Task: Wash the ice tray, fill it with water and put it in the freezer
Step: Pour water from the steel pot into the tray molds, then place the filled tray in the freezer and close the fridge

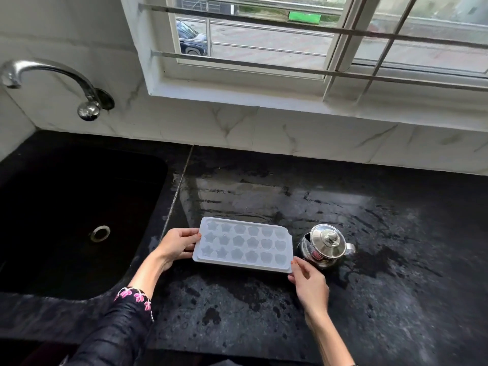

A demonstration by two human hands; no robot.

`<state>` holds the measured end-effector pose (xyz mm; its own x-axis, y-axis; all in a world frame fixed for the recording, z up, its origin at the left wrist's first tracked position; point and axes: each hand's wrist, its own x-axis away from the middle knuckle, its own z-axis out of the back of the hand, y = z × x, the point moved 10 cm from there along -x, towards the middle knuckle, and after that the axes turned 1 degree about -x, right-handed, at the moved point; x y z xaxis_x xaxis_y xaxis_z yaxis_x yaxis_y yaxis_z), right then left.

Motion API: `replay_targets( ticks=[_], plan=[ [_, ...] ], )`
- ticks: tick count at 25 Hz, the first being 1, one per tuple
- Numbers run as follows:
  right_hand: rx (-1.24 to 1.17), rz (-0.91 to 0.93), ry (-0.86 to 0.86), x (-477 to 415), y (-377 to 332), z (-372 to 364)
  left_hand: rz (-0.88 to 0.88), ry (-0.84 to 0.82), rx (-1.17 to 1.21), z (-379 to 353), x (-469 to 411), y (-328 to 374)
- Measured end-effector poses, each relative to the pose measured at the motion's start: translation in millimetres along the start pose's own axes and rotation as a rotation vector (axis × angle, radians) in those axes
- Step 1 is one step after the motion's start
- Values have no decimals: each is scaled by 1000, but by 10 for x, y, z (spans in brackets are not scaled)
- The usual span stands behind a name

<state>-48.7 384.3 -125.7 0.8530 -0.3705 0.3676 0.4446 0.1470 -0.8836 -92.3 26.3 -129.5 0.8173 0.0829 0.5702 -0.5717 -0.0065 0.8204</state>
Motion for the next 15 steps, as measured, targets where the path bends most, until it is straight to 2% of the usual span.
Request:
replay_targets(
  ticks=[9,15],
  plan=[
    [-188,-53,-103,-129,114,-120,-32,95,-2,68,248,-34],
    [-201,-12,-291,-57,-51,-407,-53,243,74,354,782,-206]
  ],
)
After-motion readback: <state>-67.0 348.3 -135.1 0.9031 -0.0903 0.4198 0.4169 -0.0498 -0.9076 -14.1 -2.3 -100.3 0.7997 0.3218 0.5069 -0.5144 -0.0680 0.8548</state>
